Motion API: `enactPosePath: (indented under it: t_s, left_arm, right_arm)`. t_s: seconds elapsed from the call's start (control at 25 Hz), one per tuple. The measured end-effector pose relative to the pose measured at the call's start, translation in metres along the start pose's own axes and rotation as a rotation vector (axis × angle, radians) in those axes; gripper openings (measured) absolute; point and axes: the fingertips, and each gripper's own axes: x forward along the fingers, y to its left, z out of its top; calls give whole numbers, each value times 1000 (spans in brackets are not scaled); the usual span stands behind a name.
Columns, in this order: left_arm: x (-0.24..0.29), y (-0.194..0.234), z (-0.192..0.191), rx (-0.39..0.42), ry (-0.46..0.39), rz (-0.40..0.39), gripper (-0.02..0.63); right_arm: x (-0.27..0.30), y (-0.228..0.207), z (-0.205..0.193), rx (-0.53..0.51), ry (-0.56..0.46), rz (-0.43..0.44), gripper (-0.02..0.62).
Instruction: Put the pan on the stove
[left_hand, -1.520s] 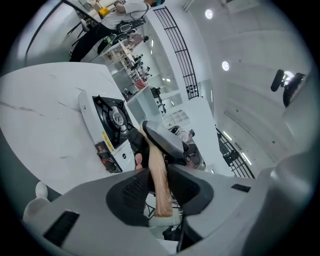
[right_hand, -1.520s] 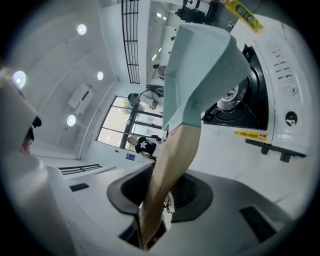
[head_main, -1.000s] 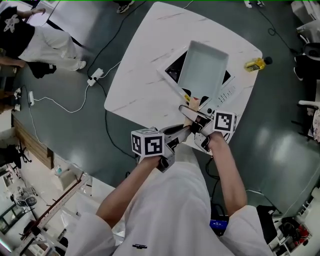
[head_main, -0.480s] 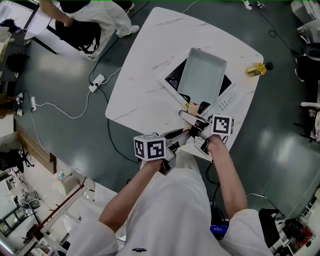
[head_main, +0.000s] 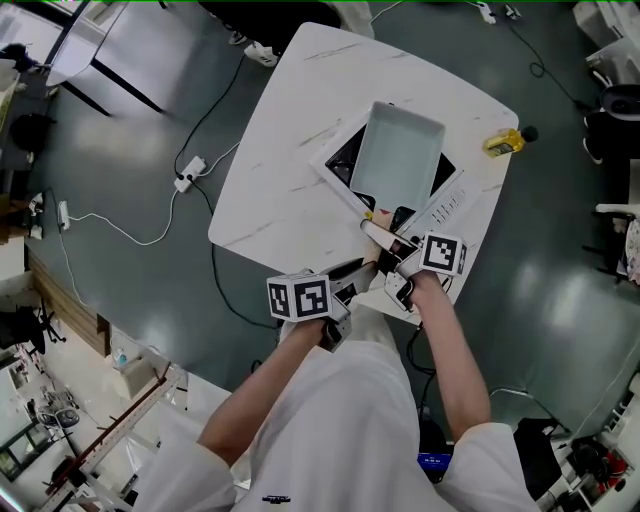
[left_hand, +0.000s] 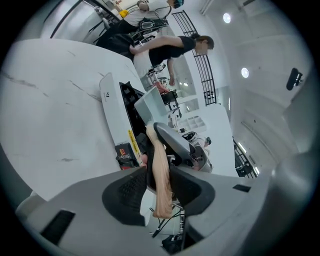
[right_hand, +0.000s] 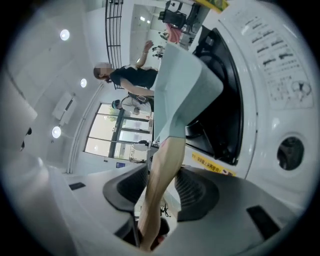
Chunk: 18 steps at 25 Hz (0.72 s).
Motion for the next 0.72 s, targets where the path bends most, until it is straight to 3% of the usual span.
enactPosePath:
  t_s: [0.16, 0.4, 0.48, 0.56, 0.72]
  left_arm:
    - [-3, 7, 3, 12, -6, 35, 195]
    - [-17, -2, 28, 76, -57, 48, 199]
    - [-23, -7, 37, 117, -76, 61, 199]
    - [-29, -13, 49, 164, -104, 65, 199]
    - [-48, -37, 77, 329, -180, 101, 169]
  right_arm:
    - [-15, 0, 7, -12, -51, -35, 262]
    - [-52, -4, 22, -139, -101, -199, 290]
    - [-68, 2, 28, -195, -144, -257, 288]
    - [-85, 12, 36, -305, -201, -335, 212]
    - [-111, 49, 43, -479, -276, -389, 201]
